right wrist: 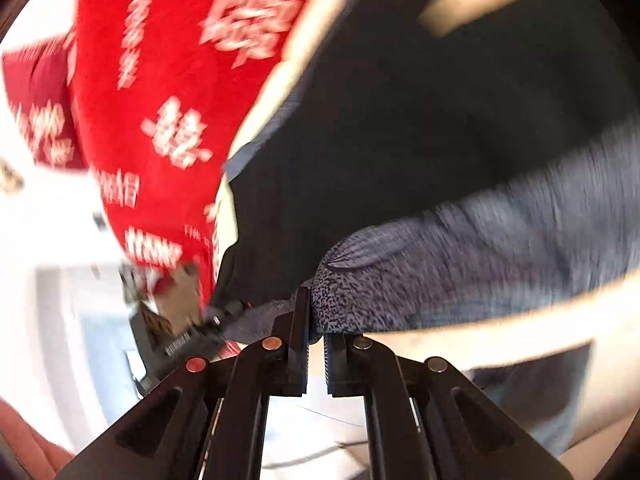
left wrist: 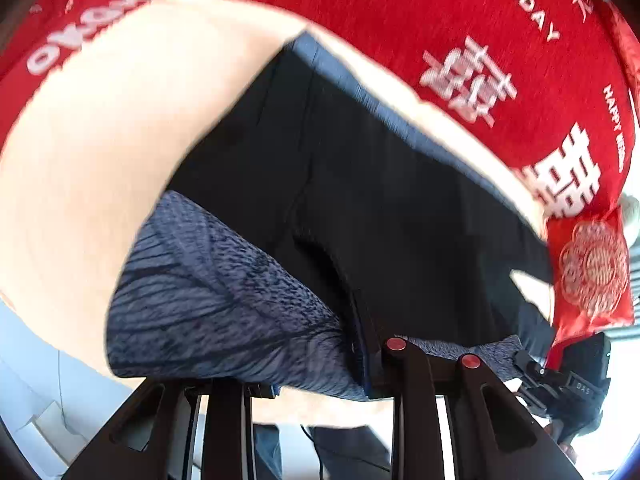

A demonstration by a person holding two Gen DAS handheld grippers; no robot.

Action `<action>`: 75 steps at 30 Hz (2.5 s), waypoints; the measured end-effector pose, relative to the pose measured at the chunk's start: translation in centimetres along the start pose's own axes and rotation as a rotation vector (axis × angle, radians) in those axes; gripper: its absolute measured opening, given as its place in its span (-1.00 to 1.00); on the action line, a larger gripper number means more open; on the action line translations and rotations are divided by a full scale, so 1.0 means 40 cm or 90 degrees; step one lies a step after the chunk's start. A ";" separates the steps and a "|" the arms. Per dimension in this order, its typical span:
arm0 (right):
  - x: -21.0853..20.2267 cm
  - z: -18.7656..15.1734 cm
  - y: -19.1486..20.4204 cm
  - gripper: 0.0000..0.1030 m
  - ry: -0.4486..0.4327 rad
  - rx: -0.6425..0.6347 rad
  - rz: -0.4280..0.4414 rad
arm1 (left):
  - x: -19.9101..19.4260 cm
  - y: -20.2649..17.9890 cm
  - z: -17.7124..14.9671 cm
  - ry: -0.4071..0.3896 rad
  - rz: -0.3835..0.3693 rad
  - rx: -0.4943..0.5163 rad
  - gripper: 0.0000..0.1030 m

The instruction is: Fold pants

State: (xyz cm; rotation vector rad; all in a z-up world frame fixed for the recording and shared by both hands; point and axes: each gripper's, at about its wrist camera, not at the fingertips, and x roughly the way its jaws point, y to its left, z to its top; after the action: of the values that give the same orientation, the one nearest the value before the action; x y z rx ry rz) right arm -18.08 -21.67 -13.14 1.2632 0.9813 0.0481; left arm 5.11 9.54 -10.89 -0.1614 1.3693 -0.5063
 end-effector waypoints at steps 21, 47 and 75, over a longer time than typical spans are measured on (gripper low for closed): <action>0.394 0.731 -0.036 -0.84 0.202 -0.056 -0.078 | 0.361 -0.128 0.478 -0.086 0.173 0.000 -0.38; 0.339 0.699 0.138 0.13 0.110 -0.252 -0.157 | 0.364 -0.341 0.406 -0.032 0.282 0.139 0.29; -0.488 0.035 -0.527 0.13 -0.127 0.197 -0.318 | 0.480 -0.910 -0.141 0.196 -0.019 0.404 0.29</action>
State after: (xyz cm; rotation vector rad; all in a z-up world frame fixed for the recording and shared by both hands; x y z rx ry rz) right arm -39.02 -40.59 -18.74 1.2370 1.1315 -0.6273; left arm -7.28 -29.92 -14.73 0.4301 1.4369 -0.9951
